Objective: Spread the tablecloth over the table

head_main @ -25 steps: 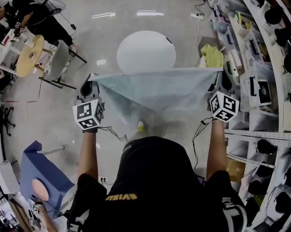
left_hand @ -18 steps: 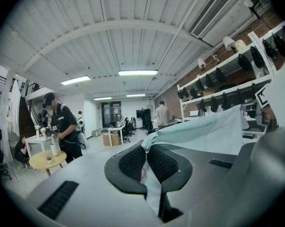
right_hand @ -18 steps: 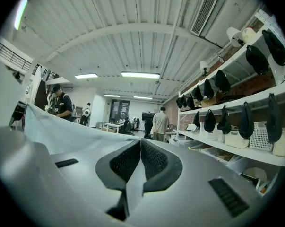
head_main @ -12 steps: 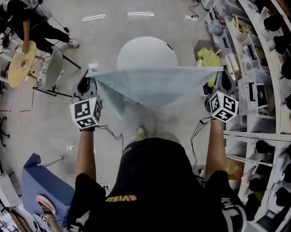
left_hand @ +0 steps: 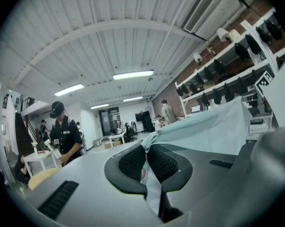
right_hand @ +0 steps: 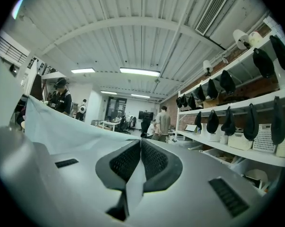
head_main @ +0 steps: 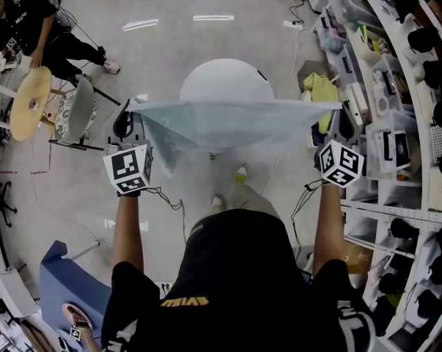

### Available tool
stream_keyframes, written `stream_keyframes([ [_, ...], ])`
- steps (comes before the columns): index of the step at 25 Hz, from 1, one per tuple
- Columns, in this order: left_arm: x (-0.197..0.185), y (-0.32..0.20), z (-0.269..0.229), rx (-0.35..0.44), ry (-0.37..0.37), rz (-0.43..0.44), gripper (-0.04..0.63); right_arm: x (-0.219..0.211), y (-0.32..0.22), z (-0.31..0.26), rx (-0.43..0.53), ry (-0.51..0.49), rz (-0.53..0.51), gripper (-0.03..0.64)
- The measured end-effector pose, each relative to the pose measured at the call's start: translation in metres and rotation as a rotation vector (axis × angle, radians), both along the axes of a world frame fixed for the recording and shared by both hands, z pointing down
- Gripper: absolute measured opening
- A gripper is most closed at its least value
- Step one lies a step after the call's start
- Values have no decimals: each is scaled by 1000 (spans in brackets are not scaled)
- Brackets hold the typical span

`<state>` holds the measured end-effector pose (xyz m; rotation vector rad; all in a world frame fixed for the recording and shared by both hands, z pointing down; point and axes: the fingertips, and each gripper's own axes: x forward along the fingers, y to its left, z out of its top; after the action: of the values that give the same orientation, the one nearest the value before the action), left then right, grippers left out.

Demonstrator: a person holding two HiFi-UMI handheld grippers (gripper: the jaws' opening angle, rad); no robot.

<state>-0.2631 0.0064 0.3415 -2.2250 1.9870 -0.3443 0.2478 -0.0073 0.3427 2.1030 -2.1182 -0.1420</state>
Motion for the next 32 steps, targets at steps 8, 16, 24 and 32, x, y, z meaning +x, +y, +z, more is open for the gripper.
stream_keyframes([
  [8, 21, -75, -8, -4, 66, -17, 25, 21, -94, 0, -3, -15, -35, 8],
  [16, 40, -146, -18, -11, 85, -56, 25, 42, -184, -11, 16, -11, -80, 8],
  [24, 66, -209, -47, -2, 61, -105, 25, 65, -269, -21, 29, -42, -120, 8],
  [32, 62, -259, -45, -21, 25, -98, 25, 60, -323, -6, -1, -33, -123, 8],
])
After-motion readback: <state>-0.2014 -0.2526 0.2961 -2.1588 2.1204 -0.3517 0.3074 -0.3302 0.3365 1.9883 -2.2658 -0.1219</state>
